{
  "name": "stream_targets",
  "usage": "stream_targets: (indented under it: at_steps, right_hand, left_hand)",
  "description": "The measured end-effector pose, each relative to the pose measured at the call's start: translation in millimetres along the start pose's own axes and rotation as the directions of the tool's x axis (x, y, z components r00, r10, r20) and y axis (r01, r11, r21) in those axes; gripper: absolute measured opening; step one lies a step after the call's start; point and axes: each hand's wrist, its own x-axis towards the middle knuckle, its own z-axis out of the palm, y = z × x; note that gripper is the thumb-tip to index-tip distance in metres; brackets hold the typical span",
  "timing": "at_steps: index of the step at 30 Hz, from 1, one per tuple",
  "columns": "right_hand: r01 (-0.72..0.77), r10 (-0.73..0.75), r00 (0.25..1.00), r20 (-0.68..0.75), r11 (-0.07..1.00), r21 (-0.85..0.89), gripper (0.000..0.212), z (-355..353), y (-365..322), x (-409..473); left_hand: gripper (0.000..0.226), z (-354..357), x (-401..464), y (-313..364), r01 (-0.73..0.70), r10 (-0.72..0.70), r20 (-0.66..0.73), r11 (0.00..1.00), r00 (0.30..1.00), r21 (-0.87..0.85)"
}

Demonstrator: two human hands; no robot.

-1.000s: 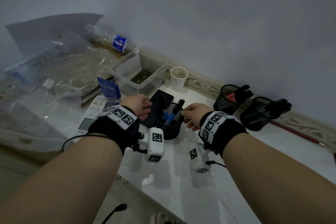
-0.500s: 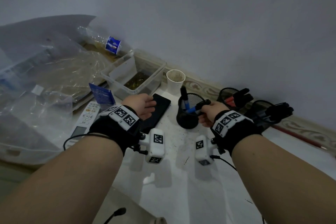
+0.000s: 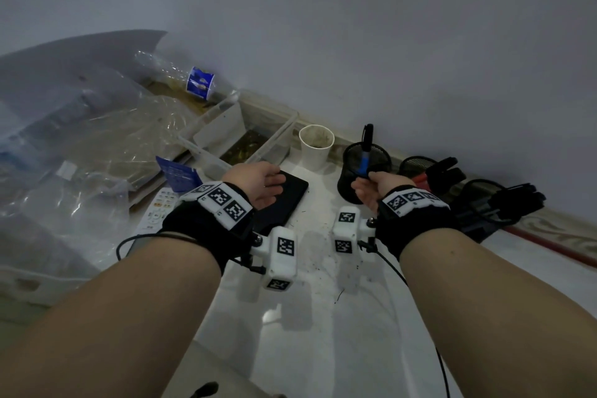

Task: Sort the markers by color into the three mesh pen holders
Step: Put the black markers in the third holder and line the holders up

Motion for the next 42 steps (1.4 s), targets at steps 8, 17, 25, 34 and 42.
stream_targets:
  at_steps: [8, 17, 25, 34, 42]
  right_hand:
    - [0.011, -0.011, 1.0, -0.004, 0.999, -0.04, 0.031, -6, 3, -10]
    - [0.088, -0.086, 0.996, 0.024, 0.914, -0.397, 0.019, -13, -24, -35]
    - [0.471, -0.522, 0.844, 0.125, 0.61, -0.637, 0.021, 6, -75, -31]
    - [0.288, -0.354, 0.872, 0.337, -0.187, -0.939, 0.055, 41, -94, -16]
    - [0.176, -0.297, 0.908, 0.297, -0.371, -0.912, 0.053, 35, -98, -21]
  left_hand:
    - [0.028, 1, 2, 5, -0.02, 0.02, 0.014, 1.0, 1.0, 0.009]
    - [0.013, 19, 8, 15, -0.083, 0.084, 0.073, 0.996, 0.994, -0.021]
    - [0.025, 25, 16, 23, -0.106, 0.108, 0.079, 0.994, 0.991, -0.021]
    - [0.036, 19, 17, 24, -0.099, 0.099, 0.035, 0.995, 0.994, -0.014]
    - [0.036, 24, 15, 29, -0.1, 0.1, 0.037, 0.995, 0.994, -0.006]
